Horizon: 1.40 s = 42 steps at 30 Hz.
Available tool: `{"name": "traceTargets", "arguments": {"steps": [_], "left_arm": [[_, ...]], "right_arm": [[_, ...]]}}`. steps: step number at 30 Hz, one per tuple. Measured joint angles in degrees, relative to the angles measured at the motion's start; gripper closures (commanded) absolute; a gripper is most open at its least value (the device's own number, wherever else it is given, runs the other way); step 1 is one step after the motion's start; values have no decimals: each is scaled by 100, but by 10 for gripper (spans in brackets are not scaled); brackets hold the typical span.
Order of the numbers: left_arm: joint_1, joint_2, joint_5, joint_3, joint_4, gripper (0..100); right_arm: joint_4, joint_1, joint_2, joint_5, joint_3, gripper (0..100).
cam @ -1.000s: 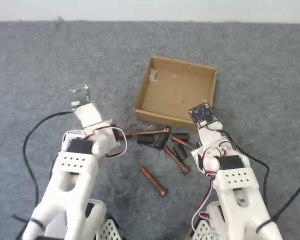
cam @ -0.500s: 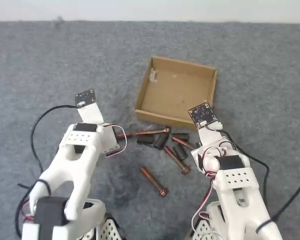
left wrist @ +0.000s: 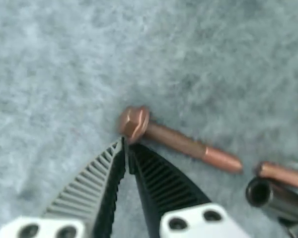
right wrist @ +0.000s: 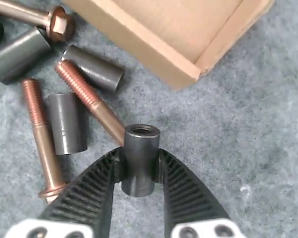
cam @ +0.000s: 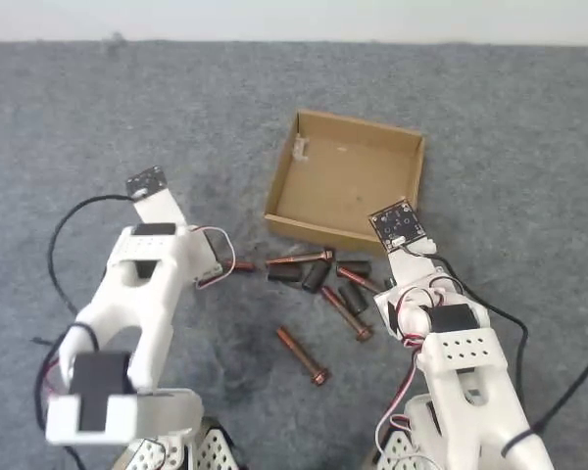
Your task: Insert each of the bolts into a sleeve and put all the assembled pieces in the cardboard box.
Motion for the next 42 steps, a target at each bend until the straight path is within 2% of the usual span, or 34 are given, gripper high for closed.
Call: {"name": "traceTargets", "arguments": {"steps": [5, 16, 19, 26, 33, 42], "left_arm": [[-18, 501, 0, -659, 123, 989], [-18, 563, 9, -1635, 123, 987], [167, 563, 9, -1644, 123, 978], [299, 563, 9, -1635, 149, 870], [44, 563, 9, -1319, 149, 870], [53, 563, 9, -1108, 149, 870]], "right_arm": [[0, 0, 0, 0, 0, 992], [0, 0, 0, 0, 0, 992], [0, 0, 0, 0, 0, 992], [0, 0, 0, 0, 0, 992], [0, 0, 0, 0, 0, 992], [0, 0, 0, 0, 0, 992]]}}
